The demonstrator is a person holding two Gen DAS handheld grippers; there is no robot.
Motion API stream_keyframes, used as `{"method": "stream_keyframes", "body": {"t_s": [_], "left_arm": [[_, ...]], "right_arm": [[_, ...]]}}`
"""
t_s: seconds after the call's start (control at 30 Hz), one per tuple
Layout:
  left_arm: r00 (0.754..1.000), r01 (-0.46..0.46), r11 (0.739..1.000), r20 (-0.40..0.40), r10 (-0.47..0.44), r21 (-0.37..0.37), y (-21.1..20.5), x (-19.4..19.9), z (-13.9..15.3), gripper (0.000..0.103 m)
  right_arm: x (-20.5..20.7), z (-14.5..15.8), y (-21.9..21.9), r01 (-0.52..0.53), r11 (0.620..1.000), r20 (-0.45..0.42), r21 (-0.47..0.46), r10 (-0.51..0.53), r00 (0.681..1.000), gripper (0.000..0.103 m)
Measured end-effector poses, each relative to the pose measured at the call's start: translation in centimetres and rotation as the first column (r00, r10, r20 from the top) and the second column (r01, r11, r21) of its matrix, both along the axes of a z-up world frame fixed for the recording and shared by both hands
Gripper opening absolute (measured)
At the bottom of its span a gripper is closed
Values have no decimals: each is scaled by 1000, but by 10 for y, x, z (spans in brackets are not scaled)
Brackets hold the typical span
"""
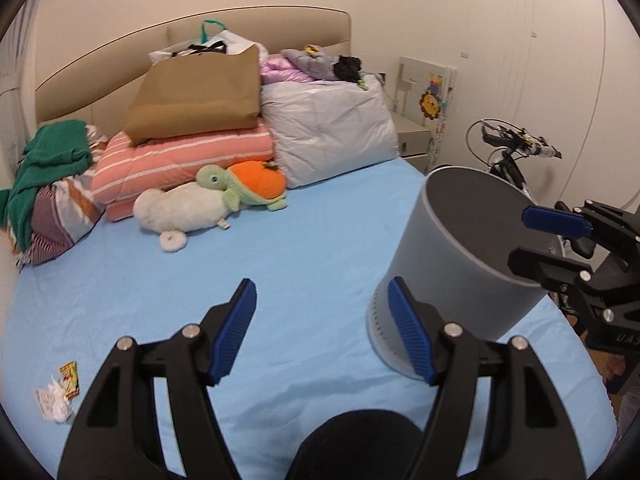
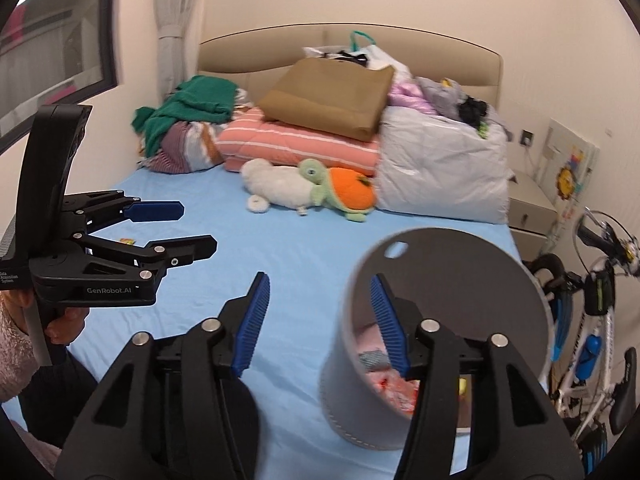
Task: Collect trash
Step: 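Move both open tools back over the bed toward the orange rubber bands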
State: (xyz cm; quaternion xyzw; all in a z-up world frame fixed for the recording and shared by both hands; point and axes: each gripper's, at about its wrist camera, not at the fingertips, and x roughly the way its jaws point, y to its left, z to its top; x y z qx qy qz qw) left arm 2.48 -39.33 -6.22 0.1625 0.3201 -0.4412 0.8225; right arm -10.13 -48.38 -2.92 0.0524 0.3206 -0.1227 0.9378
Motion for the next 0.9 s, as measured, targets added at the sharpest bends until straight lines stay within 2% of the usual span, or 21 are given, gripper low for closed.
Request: {"method": "stream_keyframes", "body": {"t_s": [0.17, 0.33, 0.63, 0.77, 0.9], "left_arm": [[986, -168, 986, -23, 168, 9, 79, 28, -14, 69], [942, -336, 941, -9, 336, 31, 164, 47, -25, 69], [842, -539, 838, 19, 539, 84, 296, 66, -43, 69], [801, -596, 794, 11, 599, 118, 342, 76, -60, 69], [772, -626, 763, -14, 636, 160, 376, 88, -85, 69]], "right_arm": [[39, -7, 61, -139, 990, 2, 12, 139, 990, 52], [77, -15, 130, -271, 962, 14, 23, 271, 963, 52], [148, -48, 256, -483, 872, 14, 80, 483, 875, 52], [179, -64, 311, -565, 821, 14, 81, 565, 825, 52], [205, -79, 359, -616, 785, 5, 72, 617, 787, 52]]}}
